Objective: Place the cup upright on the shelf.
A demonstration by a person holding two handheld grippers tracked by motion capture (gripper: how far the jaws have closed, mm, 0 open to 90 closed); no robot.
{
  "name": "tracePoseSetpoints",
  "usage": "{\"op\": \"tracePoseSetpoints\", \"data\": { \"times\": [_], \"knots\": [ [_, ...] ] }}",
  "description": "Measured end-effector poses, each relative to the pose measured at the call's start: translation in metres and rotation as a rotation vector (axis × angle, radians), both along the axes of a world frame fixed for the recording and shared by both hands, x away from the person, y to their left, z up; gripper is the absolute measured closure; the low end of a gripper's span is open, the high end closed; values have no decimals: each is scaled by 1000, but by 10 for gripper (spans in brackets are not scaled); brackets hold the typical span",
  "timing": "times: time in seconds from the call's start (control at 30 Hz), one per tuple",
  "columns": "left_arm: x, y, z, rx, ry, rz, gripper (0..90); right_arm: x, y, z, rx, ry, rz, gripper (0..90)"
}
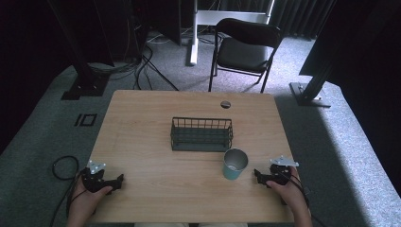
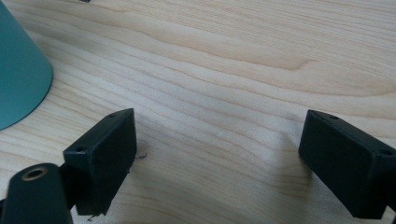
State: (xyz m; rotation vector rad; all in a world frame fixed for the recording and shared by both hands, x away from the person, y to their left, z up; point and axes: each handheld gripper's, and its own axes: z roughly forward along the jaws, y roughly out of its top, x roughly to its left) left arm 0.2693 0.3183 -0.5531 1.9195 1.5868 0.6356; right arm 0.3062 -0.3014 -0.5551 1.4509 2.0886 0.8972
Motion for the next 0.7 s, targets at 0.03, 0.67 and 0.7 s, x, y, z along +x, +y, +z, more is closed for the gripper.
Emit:
{"op": "tracePoseSetpoints", "data": {
  "times": [0.03,0.67,0.7],
  "knots": [
    [0,0,0,1,1,-1,4,0,0,0,1,0,0,109],
    [-1,2,0,3,-2,-47,6,0,0,0,0,0,0,109],
    [-1,1,0,6,-3,-63,6,0,0,0,0,0,0,109]
  ]
}}
